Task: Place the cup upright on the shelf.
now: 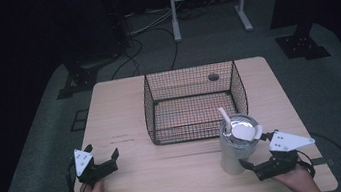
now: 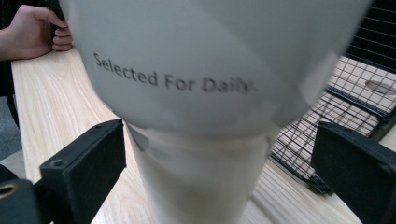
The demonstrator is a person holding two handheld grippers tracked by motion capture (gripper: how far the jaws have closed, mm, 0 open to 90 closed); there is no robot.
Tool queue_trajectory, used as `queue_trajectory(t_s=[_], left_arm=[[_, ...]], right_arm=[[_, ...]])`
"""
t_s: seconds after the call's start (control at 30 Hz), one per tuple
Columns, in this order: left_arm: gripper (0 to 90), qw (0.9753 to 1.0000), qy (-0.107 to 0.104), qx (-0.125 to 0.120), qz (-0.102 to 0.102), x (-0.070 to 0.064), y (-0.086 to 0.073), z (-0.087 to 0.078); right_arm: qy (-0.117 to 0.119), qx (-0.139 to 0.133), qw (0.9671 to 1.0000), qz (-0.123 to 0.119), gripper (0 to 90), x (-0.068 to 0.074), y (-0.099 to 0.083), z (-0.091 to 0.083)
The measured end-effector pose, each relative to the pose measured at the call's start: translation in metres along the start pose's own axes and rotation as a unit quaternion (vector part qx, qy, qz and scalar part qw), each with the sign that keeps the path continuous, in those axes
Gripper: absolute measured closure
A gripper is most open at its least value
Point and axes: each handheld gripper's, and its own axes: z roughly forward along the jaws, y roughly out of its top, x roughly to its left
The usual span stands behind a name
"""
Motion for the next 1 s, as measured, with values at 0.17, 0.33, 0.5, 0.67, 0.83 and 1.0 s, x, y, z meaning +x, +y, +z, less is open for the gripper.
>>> queue_trajectory(t_s=[0.17,0.33,0.5,0.67,0.83,1.0], left_arm=[[0.0,1.0000,0.000,0.000,0.000,0.000,0.000,0.000],[0.0,1.0000,-0.001,0.000,-0.001,0.000,0.000,0.000],[0.0,1.0000,-0.001,-0.001,-0.001,0.000,0.000,0.000],[0.0,1.0000,-0.001,-0.001,-0.001,0.000,0.000,0.000],[0.0,1.0000,-0.001,-0.001,-0.001,0.000,0.000,0.000],[0.0,1.0000,-0.001,-0.001,-0.001,0.000,0.000,0.000]], right_arm=[[0.005,-0.003,1.0000,-0.004,2.8,0.002,0.002,0.006],[0.008,-0.007,0.9999,-0.006,2.8,0.004,0.004,0.011],[0.008,-0.009,0.9999,-0.009,2.8,0.006,0.005,0.018],[0.002,-0.017,0.9998,-0.009,2.8,0.007,0.006,0.022],[-0.006,-0.030,0.9995,-0.009,2.8,0.007,0.007,0.025],[-0.009,-0.039,0.9991,-0.011,2.6,0.007,0.006,0.028]])
